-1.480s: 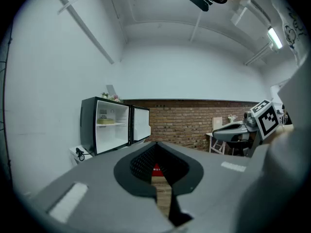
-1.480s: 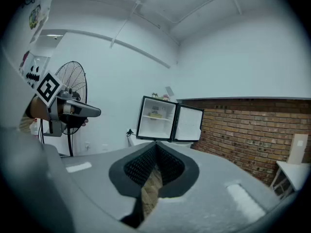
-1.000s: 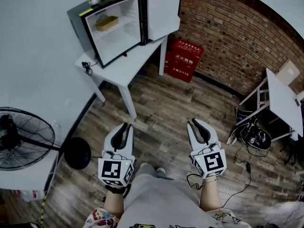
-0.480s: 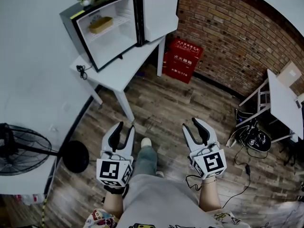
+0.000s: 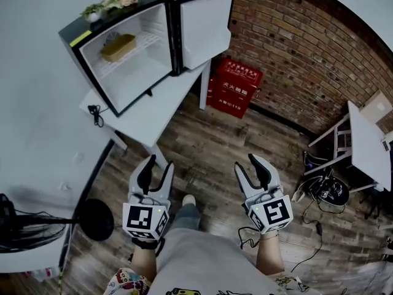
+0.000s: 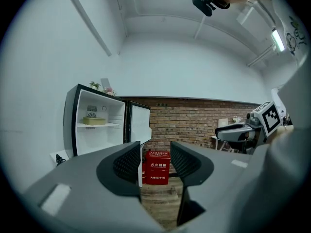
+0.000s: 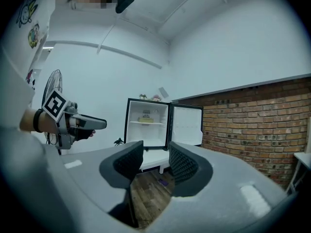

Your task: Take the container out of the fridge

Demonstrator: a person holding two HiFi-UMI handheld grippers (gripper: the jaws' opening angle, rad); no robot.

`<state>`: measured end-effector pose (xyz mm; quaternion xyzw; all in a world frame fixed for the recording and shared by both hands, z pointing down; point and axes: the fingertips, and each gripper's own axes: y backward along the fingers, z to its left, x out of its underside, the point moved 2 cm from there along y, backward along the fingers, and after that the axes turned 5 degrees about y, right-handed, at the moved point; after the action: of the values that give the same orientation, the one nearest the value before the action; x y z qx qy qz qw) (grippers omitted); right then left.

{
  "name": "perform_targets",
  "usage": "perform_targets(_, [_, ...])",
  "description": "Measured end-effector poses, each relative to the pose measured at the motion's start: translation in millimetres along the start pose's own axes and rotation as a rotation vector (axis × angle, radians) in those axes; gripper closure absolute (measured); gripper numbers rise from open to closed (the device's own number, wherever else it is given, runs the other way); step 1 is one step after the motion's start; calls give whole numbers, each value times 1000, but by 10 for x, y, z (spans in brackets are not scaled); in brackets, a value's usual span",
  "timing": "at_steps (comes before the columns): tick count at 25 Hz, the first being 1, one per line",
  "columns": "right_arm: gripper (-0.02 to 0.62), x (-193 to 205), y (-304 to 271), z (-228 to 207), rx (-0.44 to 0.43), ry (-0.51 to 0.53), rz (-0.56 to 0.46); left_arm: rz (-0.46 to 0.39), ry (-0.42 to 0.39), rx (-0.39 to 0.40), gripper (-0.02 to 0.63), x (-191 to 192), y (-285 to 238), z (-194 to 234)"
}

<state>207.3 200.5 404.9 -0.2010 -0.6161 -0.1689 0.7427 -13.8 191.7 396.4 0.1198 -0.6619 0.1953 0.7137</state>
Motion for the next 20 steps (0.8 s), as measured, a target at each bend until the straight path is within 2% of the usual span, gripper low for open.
perform_targets(10, [425, -116, -967, -247, 4, -9, -5, -13, -6, 17, 379, -204, -751, 687])
perform_targets(20, [407, -186, -1601, -180, -20, -15, 2, 1, 8, 10, 311, -194, -981, 1199])
